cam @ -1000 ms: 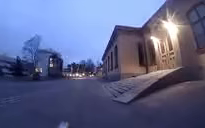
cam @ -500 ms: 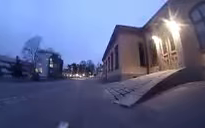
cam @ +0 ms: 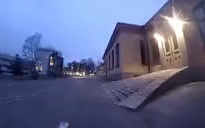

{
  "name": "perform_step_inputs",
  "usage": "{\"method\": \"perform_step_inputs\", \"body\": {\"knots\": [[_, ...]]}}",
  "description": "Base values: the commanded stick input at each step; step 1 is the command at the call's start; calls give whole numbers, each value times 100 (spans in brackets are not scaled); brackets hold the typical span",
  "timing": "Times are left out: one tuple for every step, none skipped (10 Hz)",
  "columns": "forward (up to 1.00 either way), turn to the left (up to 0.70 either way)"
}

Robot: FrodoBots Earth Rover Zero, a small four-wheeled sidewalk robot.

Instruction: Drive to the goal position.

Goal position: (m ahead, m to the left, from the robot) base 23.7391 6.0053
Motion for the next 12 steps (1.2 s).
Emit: {"method": "perform_step_inputs", "body": {"knots": [[50,0],[50,0],[50,0],[50,0],[50,0],[50,0],[50,0],[50,0],[50,0],[50,0],[50,0],[50,0]]}}
